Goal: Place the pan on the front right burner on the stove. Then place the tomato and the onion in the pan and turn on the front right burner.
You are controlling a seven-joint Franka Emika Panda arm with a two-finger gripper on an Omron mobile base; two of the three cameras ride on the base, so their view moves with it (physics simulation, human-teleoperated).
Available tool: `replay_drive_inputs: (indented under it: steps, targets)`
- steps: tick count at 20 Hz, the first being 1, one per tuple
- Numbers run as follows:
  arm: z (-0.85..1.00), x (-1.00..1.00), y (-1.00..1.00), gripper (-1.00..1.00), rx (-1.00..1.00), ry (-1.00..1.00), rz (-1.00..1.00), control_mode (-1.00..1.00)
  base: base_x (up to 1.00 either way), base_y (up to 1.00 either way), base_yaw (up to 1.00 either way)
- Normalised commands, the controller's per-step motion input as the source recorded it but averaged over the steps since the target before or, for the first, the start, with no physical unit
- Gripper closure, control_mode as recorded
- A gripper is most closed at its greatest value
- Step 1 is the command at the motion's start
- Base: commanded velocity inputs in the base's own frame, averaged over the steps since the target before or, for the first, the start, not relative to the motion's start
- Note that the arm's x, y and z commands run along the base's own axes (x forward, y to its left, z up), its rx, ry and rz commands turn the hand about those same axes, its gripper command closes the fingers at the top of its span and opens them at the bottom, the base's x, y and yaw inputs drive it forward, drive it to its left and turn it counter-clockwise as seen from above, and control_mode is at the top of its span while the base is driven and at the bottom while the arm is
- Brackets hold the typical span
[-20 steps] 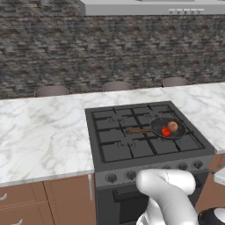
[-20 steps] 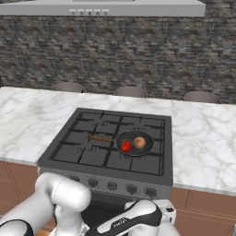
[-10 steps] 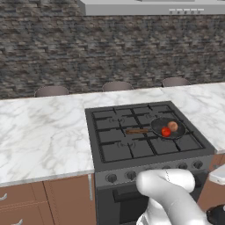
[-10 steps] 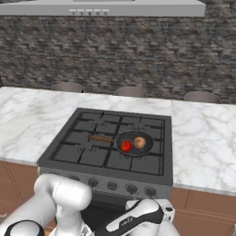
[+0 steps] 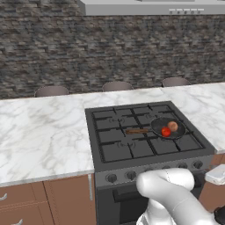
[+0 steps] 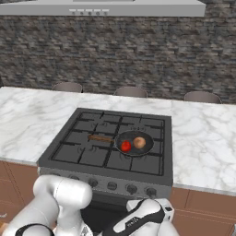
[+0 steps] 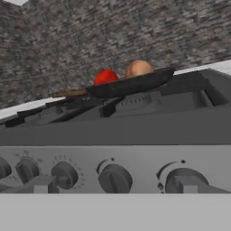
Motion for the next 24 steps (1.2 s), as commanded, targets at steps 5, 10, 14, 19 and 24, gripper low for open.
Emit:
replay_drive_inputs:
  steps: [5,10,14,19,24]
  targets:
    - [-0.17,0.13,0.0,-1.0,0.0,-0.01,-0.01,-1.0,0.0,0.0,0.0]
    - [-0.16,0.16,0.0,-1.0,0.0,0.0,-0.02,-1.0,0.0,0.0,0.0]
    - [-0.12,0.18,-0.02,-1.0,0.0,0.0,-0.02,-1.0,0.0,0.0,0.0]
    - [-0.12,0.17,-0.04,-1.0,0.0,0.0,-0.04,-1.0,0.0,0.0,0.0]
    - [-0.09,0.02,-0.18,-1.0,0.0,0.0,-0.06,-1.0,0.0,0.0,0.0]
